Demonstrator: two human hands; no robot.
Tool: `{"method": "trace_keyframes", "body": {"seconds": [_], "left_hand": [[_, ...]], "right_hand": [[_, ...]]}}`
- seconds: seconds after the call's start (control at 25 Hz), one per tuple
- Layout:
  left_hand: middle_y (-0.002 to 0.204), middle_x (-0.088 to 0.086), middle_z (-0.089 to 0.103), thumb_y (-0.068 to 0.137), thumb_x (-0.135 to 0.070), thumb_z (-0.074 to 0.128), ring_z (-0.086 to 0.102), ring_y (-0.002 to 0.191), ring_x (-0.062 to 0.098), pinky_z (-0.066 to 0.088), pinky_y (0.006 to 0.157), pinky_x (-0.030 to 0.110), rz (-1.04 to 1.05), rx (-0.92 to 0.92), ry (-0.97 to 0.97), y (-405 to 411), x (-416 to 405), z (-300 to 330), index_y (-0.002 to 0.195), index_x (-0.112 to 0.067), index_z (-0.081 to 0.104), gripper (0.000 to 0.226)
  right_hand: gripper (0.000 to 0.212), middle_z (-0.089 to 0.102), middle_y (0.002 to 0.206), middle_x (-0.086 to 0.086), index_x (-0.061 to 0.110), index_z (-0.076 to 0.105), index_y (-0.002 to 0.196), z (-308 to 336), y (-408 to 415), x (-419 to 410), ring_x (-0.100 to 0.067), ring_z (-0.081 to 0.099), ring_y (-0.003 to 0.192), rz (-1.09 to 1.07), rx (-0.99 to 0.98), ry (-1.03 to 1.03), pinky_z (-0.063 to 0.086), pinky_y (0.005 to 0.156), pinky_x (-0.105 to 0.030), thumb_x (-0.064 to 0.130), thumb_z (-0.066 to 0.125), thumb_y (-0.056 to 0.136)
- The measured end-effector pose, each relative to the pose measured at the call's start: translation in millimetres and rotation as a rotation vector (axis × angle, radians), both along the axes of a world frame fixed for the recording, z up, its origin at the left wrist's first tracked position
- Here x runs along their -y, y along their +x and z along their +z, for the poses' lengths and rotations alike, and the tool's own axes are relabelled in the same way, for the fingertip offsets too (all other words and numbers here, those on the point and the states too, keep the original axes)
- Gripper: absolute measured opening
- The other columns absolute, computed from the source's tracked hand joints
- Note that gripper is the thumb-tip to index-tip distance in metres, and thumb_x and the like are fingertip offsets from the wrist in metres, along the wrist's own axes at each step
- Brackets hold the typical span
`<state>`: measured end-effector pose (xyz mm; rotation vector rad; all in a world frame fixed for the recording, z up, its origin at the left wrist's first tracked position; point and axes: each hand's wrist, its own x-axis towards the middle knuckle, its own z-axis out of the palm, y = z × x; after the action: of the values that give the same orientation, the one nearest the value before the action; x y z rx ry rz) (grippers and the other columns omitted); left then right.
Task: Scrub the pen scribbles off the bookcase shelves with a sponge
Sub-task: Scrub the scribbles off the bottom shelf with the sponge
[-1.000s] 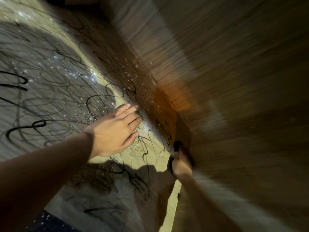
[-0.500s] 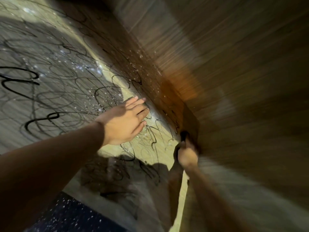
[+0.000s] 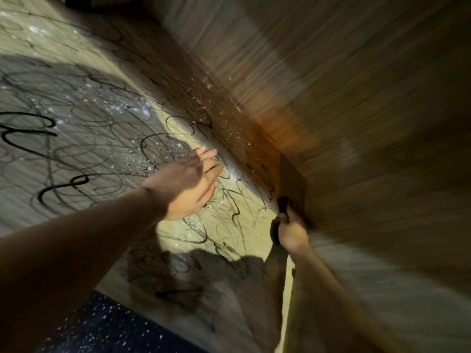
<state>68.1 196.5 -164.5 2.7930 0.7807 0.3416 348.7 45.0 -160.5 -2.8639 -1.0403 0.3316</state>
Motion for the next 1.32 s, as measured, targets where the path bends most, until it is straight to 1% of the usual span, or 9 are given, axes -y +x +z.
{"method": "trace_keyframes", "body": {"seconds": [0.12, 0.32, 0.52, 0.64, 0.8, 0.96, 1.04, 1.16, 1.32], "left_hand": [[0.161, 0.012, 0.010, 0.103, -0.038, 0.009, 0.000, 0.149, 0.020, -0.012, 0.108, 0.027, -0.011, -0.026, 0.034, 0, 1, 7, 0.154, -0.013, 0.005, 0.056], [0.161, 0.013, 0.008, 0.105, -0.029, 0.019, -0.005, 0.149, 0.024, -0.014, 0.112, 0.033, -0.018, -0.137, 0.172, 2, 1, 2, 0.150, -0.008, -0.008, 0.057], [0.156, 0.011, 0.029, 0.103, -0.035, 0.019, 0.012, 0.148, 0.020, -0.002, 0.120, 0.032, -0.020, 0.072, 0.012, -4, 3, 7, 0.152, -0.011, 0.020, 0.054], [0.154, 0.013, 0.033, 0.103, -0.036, 0.020, 0.017, 0.147, 0.021, -0.002, 0.117, 0.028, -0.012, 0.120, -0.053, -4, 3, 1, 0.150, -0.010, 0.027, 0.054], [0.134, 0.020, 0.054, 0.098, -0.040, 0.012, 0.037, 0.139, 0.031, 0.025, 0.118, 0.043, -0.013, 0.138, 0.000, -13, 3, -7, 0.138, -0.003, 0.046, 0.064], [0.144, 0.017, 0.046, 0.100, -0.042, 0.013, 0.029, 0.143, 0.026, 0.008, 0.120, 0.033, 0.021, 0.194, -0.012, -47, 19, -11, 0.142, -0.004, 0.042, 0.064], [0.153, 0.014, 0.034, 0.099, -0.046, 0.010, 0.015, 0.147, 0.019, -0.001, 0.120, 0.027, 0.050, 0.188, -0.067, -70, 22, -9, 0.147, -0.007, 0.034, 0.067], [0.153, 0.015, 0.035, 0.099, -0.044, 0.011, 0.016, 0.147, 0.021, -0.001, 0.120, 0.028, 0.057, 0.165, -0.095, -96, 26, -6, 0.147, -0.005, 0.035, 0.066], [0.147, 0.018, 0.043, 0.101, -0.042, 0.013, 0.027, 0.143, 0.025, 0.004, 0.119, 0.030, 0.069, 0.128, -0.059, -106, 36, -6, 0.142, -0.003, 0.043, 0.065]], "right_hand": [[0.048, 0.034, 0.151, -0.013, 0.016, 0.032, 0.148, 1, -4, -27, -0.031, 0.032, 0.137, -0.013, 0.138, -0.040, 0.024, 0.114, -0.044, 0.021, 0.034, 0.100], [0.047, 0.035, 0.152, -0.001, 0.020, 0.036, 0.147, 9, -61, 39, -0.022, 0.027, 0.142, 0.177, 0.177, 0.101, 0.011, 0.119, -0.038, 0.018, 0.039, 0.101], [0.048, 0.036, 0.152, -0.006, 0.024, 0.031, 0.149, 16, -42, -13, -0.027, 0.029, 0.140, -0.061, 0.166, -0.017, 0.018, 0.116, -0.043, 0.021, 0.034, 0.100], [0.050, 0.027, 0.156, 0.002, 0.024, 0.034, 0.148, 18, -72, 10, -0.020, 0.018, 0.145, 0.186, 0.056, 0.083, 0.005, 0.120, -0.041, 0.012, 0.038, 0.099], [0.052, 0.019, 0.158, 0.009, 0.029, 0.027, 0.150, 17, -91, 55, -0.014, 0.011, 0.147, 0.271, 0.140, 0.072, 0.000, 0.120, -0.039, 0.015, 0.036, 0.101], [0.053, 0.022, 0.158, 0.002, 0.026, 0.025, 0.151, 19, -62, 0, -0.029, 0.024, 0.142, -0.060, 0.158, -0.084, 0.012, 0.117, -0.048, 0.022, 0.033, 0.099], [0.054, 0.017, 0.160, 0.002, 0.025, 0.022, 0.152, 22, -76, -2, -0.028, 0.017, 0.145, 0.078, 0.112, -0.103, 0.008, 0.118, -0.047, 0.017, 0.033, 0.099], [0.055, 0.009, 0.160, 0.005, 0.026, 0.019, 0.152, 30, -105, 41, -0.018, 0.005, 0.148, 0.331, -0.011, -0.057, 0.001, 0.119, -0.041, 0.013, 0.033, 0.101], [0.055, 0.012, 0.161, 0.000, 0.024, 0.015, 0.153, 28, -76, 47, -0.022, 0.010, 0.147, 0.169, 0.068, -0.135, 0.010, 0.119, -0.042, 0.018, 0.031, 0.101]]}}
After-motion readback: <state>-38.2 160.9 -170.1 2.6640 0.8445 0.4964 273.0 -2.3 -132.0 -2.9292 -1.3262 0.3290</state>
